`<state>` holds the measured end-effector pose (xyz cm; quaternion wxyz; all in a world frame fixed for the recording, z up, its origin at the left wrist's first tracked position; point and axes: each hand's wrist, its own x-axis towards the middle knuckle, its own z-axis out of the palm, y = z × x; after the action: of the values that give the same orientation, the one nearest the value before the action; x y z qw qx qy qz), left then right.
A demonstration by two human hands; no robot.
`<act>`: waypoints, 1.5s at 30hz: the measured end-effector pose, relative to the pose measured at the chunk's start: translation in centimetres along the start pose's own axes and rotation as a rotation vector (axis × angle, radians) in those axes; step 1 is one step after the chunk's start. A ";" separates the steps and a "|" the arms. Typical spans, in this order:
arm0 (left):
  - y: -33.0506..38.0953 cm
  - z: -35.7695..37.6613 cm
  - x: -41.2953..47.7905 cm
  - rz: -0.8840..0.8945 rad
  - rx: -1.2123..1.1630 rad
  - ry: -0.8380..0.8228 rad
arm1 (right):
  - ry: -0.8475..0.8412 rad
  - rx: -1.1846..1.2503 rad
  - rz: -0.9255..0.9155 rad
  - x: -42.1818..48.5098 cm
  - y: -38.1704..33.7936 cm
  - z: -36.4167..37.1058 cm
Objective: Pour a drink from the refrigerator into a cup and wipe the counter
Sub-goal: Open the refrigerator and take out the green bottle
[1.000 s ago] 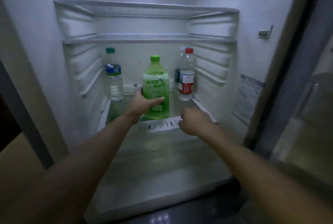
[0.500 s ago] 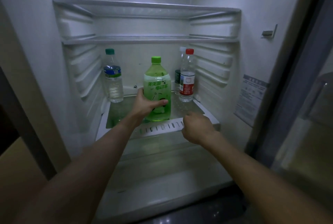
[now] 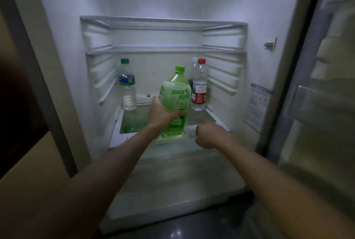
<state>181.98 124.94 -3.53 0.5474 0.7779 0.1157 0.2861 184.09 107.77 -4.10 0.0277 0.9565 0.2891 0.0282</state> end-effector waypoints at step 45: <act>4.7 -5.1 -46.3 -0.189 0.002 -0.151 | -0.011 0.005 -0.055 -39.8 -1.4 4.6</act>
<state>140.94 104.31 -12.74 0.5785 0.7832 0.1473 0.1737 150.57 86.66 -10.25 0.0277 0.9483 0.3153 0.0216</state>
